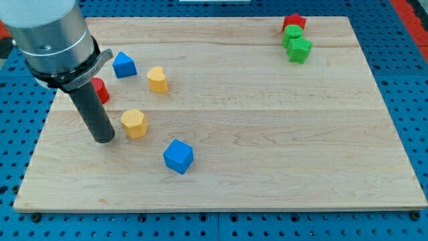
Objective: Push the red circle along with the heart to the center of the board
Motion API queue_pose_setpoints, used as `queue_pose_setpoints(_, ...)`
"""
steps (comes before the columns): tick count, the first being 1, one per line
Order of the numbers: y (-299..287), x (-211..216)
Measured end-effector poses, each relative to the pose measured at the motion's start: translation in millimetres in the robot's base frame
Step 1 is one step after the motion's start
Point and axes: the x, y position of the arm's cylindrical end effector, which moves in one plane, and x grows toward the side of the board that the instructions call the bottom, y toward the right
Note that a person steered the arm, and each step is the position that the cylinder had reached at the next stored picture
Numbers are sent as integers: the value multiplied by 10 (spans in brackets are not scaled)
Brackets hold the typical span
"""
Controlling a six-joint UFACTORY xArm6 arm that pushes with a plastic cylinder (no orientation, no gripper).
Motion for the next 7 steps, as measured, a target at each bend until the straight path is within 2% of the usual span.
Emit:
queue_pose_setpoints(2, -1085, -383)
queue_pose_setpoints(3, -790, -846)
queue_pose_setpoints(4, -247, -913)
queue_pose_setpoints(5, -5, -882)
queue_pose_setpoints(6, 108, -1029)
queue_pose_setpoints(7, 689, -1392)
